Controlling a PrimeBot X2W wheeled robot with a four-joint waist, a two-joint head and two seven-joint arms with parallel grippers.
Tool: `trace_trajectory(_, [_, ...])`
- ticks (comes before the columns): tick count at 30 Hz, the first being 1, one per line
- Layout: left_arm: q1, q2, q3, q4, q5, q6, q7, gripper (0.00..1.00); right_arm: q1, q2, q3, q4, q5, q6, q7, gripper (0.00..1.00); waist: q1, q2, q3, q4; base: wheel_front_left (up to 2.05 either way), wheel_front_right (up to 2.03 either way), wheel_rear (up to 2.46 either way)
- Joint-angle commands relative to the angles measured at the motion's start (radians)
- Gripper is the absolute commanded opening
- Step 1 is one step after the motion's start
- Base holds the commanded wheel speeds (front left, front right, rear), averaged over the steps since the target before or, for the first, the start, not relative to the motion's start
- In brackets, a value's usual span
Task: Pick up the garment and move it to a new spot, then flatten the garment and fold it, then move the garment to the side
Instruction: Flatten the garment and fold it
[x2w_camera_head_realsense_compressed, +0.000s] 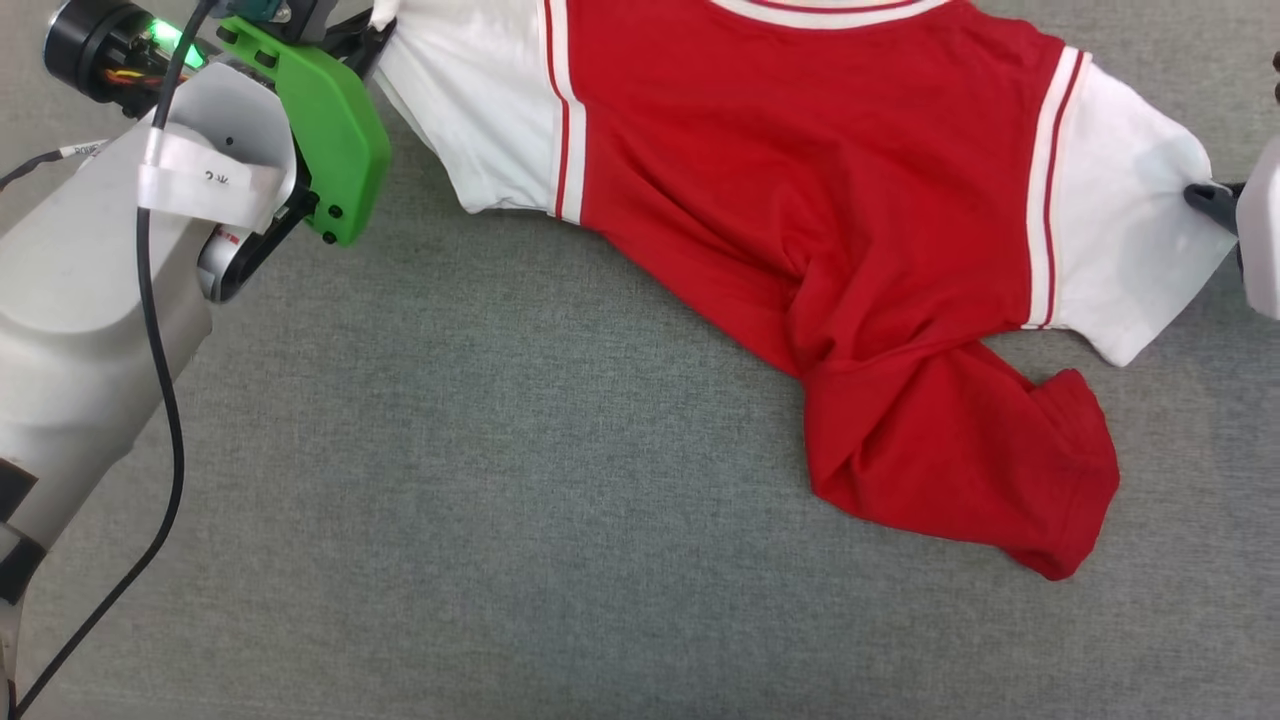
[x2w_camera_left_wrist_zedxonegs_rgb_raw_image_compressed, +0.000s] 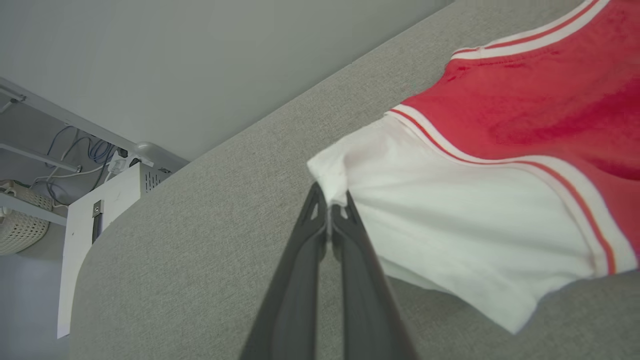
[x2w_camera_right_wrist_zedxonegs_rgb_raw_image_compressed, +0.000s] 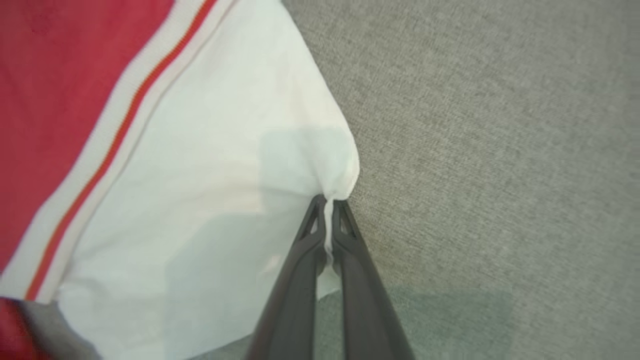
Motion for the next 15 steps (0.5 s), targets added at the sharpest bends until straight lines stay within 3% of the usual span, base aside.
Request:
trace_trajectory(1, [-0.006, 0.001, 0.0, 0.008, -0.004, -0.006, -0.009, 0.0, 0.0, 0.011, 0.012, 0.008, 0.011, 0.0, -0.026, 0.0, 0.0, 0.0, -0.037, -0.015, 0.0, 0.0, 0.0])
trace_trajectory(15, [-0.032, 0.036, 0.013, -0.049, 0.039, 0.013, -0.12, 0.0, -0.065, 0.003, -0.012, 0.003, -0.041, 0.0, -0.415, 0.0, 0.0, 0.0, -0.258, -0.061, 0.0, 0.0, 0.0])
